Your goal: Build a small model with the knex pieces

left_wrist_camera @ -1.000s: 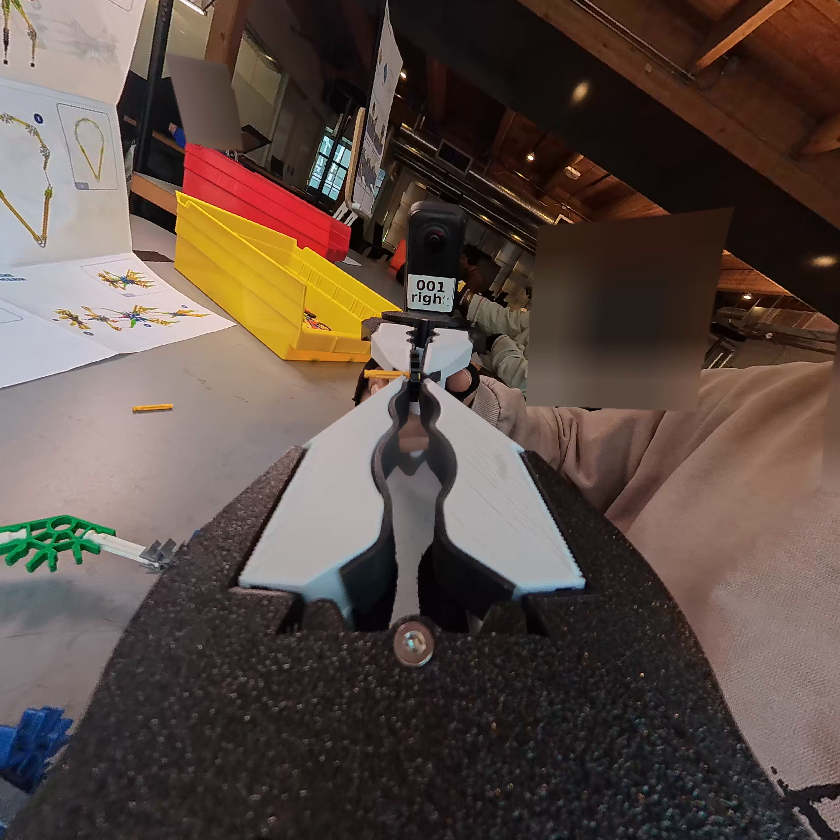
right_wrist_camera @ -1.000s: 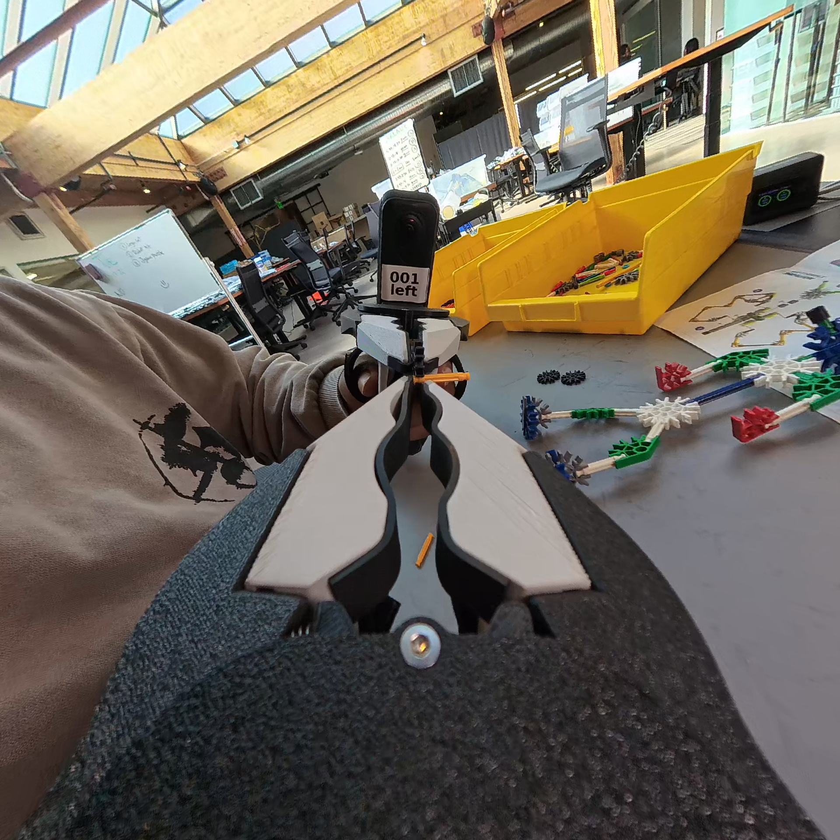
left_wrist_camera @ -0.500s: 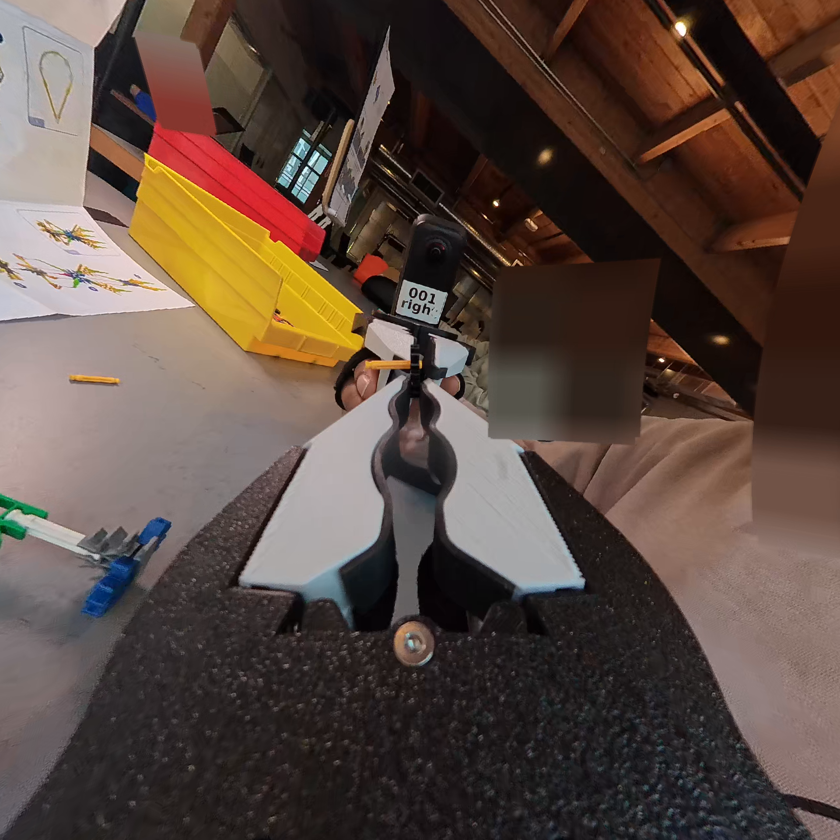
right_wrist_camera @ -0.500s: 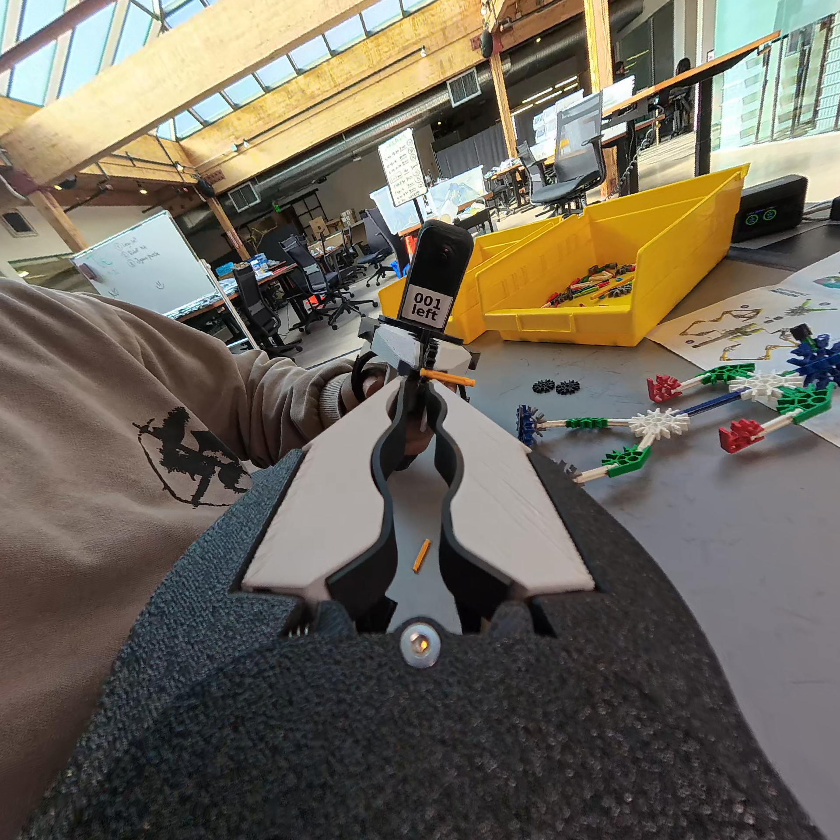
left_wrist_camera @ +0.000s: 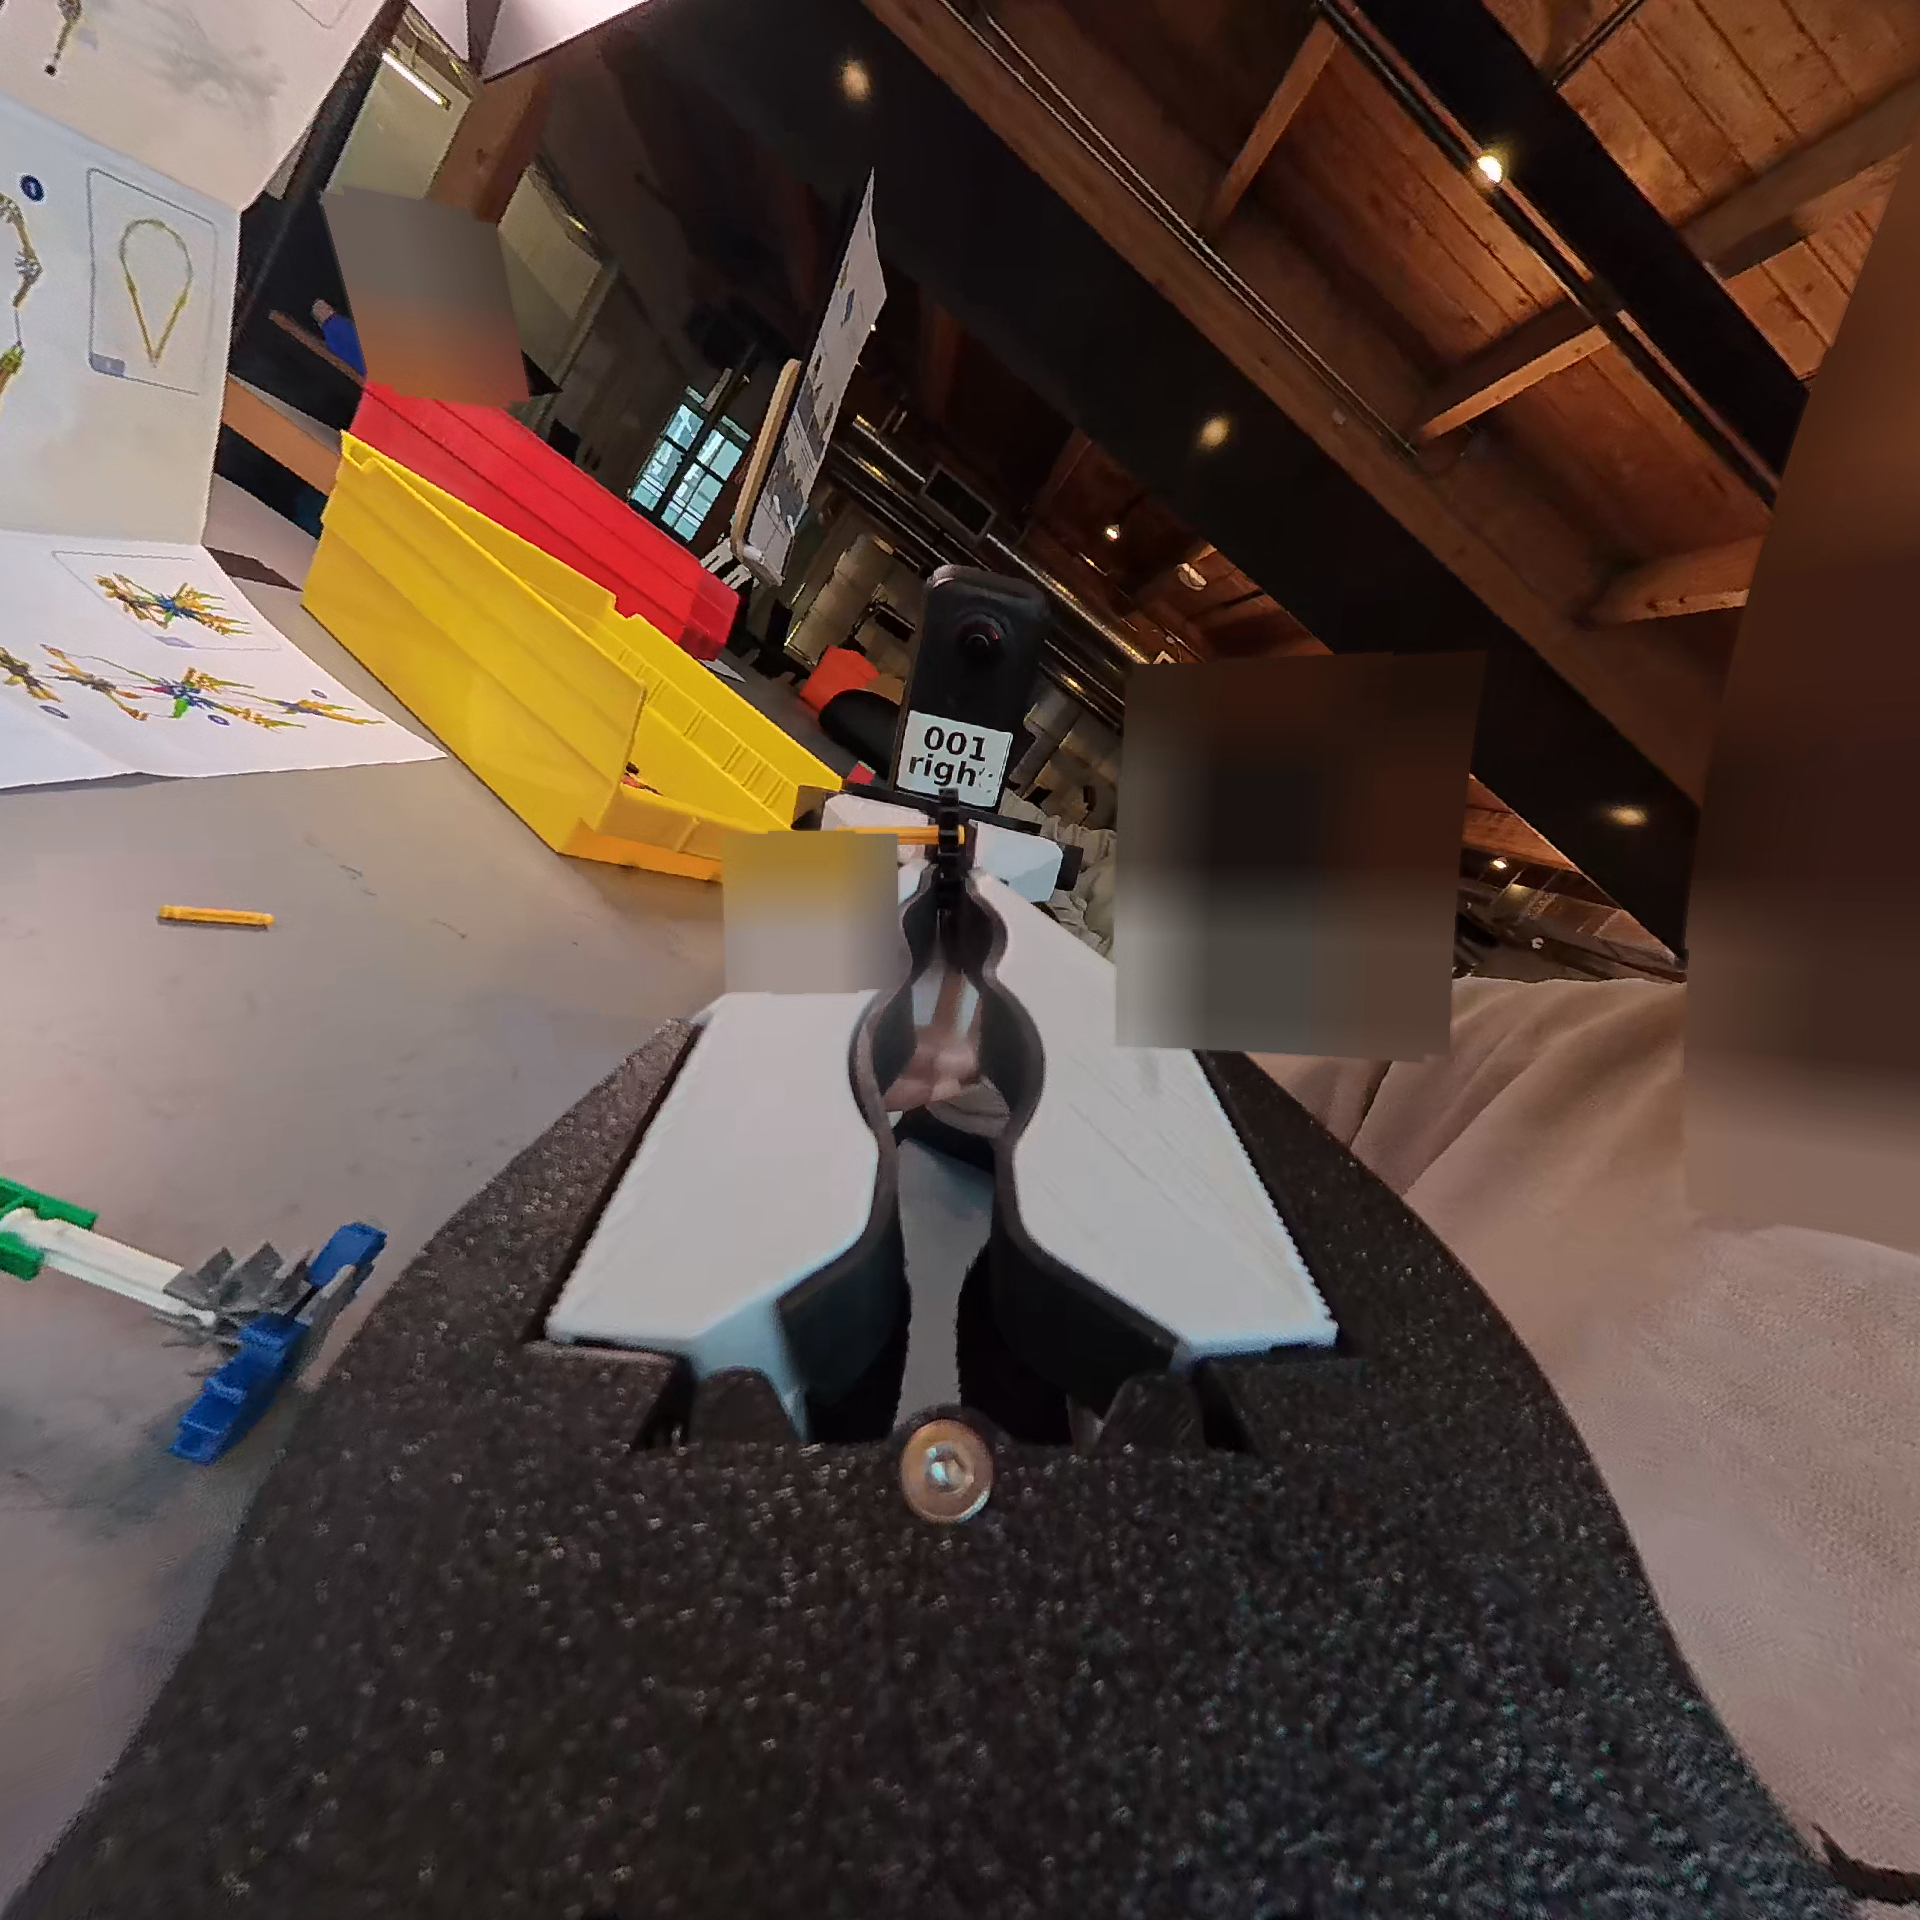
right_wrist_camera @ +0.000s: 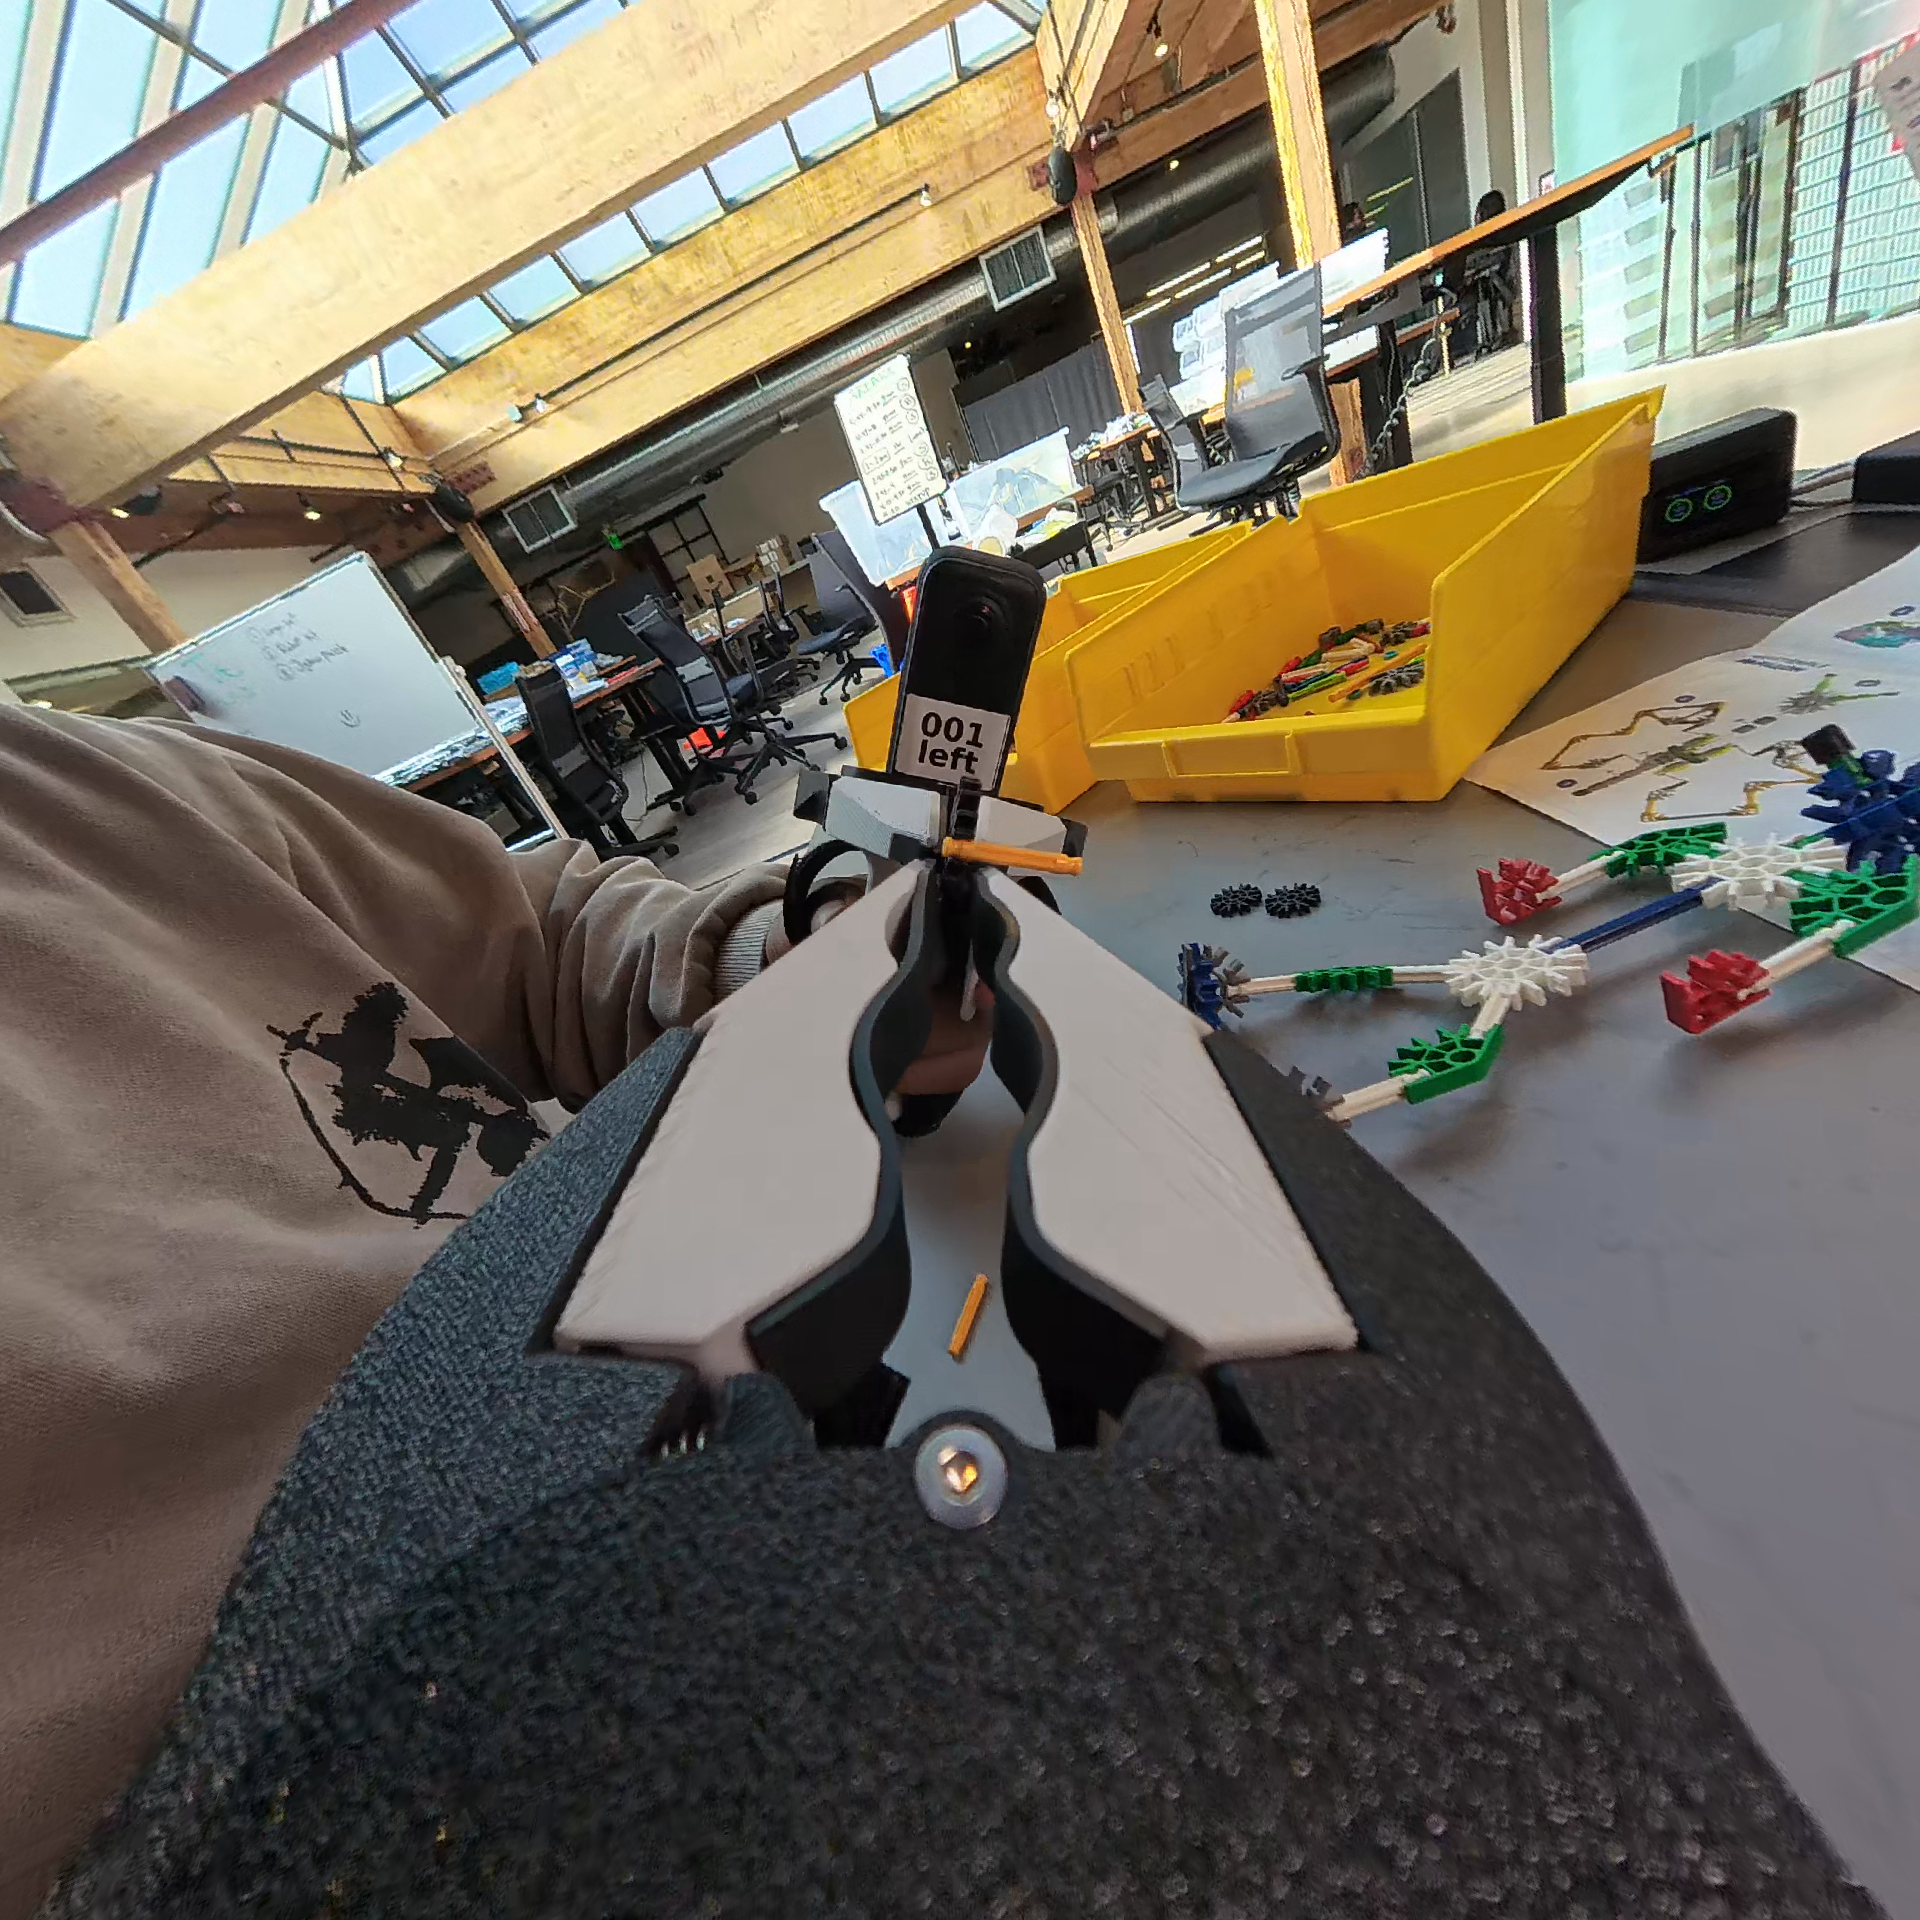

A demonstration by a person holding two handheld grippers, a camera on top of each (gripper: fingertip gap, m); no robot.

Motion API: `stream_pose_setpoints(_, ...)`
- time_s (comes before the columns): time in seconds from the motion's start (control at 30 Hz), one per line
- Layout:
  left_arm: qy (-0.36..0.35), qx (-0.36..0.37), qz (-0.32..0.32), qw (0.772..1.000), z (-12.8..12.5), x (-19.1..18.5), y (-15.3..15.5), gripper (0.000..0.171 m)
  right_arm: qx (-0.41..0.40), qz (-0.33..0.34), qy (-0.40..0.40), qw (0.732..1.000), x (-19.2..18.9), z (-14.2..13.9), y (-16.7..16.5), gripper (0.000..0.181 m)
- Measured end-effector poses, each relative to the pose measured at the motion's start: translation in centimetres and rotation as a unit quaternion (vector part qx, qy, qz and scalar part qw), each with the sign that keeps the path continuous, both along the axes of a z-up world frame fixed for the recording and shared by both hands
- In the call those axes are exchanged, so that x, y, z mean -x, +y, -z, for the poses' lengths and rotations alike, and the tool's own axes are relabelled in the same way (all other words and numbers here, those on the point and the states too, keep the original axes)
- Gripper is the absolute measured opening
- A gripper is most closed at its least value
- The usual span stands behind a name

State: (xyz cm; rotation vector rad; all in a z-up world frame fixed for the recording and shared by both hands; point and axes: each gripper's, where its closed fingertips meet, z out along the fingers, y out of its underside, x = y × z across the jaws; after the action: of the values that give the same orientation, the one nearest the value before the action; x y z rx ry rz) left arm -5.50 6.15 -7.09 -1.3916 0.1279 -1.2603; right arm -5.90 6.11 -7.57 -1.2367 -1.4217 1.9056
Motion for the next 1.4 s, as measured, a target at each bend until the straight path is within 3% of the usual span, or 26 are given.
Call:
stream_pose_setpoints(0.2,0.085,-0.058,-0.01,0.995,-0.5,-0.8,-0.9,0.002,-0.034,-0.016,0.03,0.999,-0.7,-0.8,-0.8,0.002)
stream_pose_setpoints(0.4,0.173,-0.056,0.007,0.983,-0.2,-0.9,-1.5,0.013,-0.246,0.004,0.032,0.969,-1.2,0.7,-1.3,0.002)
stream_pose_setpoints(0.47,0.219,-0.064,0.01,0.974,0.2,-1.3,-1.7,0.013,-0.282,0.003,0.026,0.959,-1.2,1.3,-1.6,0.002)
stream_pose_setpoints(0.6,0.279,-0.067,0.012,0.958,1.2,-2.0,-1.9,0.009,-0.283,-0.009,0.025,0.959,-1.3,1.6,-2.2,0.002)
stream_pose_setpoints(0.97,0.323,-0.111,-0.018,0.94,0.6,-2.0,-2.2,0.002,-0.25,-0.011,0.041,0.967,-1.5,0.7,-2.3,0.003)
stream_pose_setpoints(1.23,0.356,-0.163,-0.03,0.92,-0.1,-2.6,-3.0,0.002,-0.193,-0.054,0.052,0.978,-2.2,-0.1,-3.2,0.004)
stream_pose_setpoints(1.33,0.365,-0.174,-0.034,0.914,-0.2,-2.7,-3.2,0.002,-0.17,-0.074,0.06,0.981,-2.6,-0.6,-3.6,0.012)
stream_pose_setpoints(1.4,0.362,-0.179,-0.028,0.914,-0.3,-2.9,-3.4,0.002,-0.179,-0.067,0.067,0.979,-2.6,-0.7,-3.6,0.004)
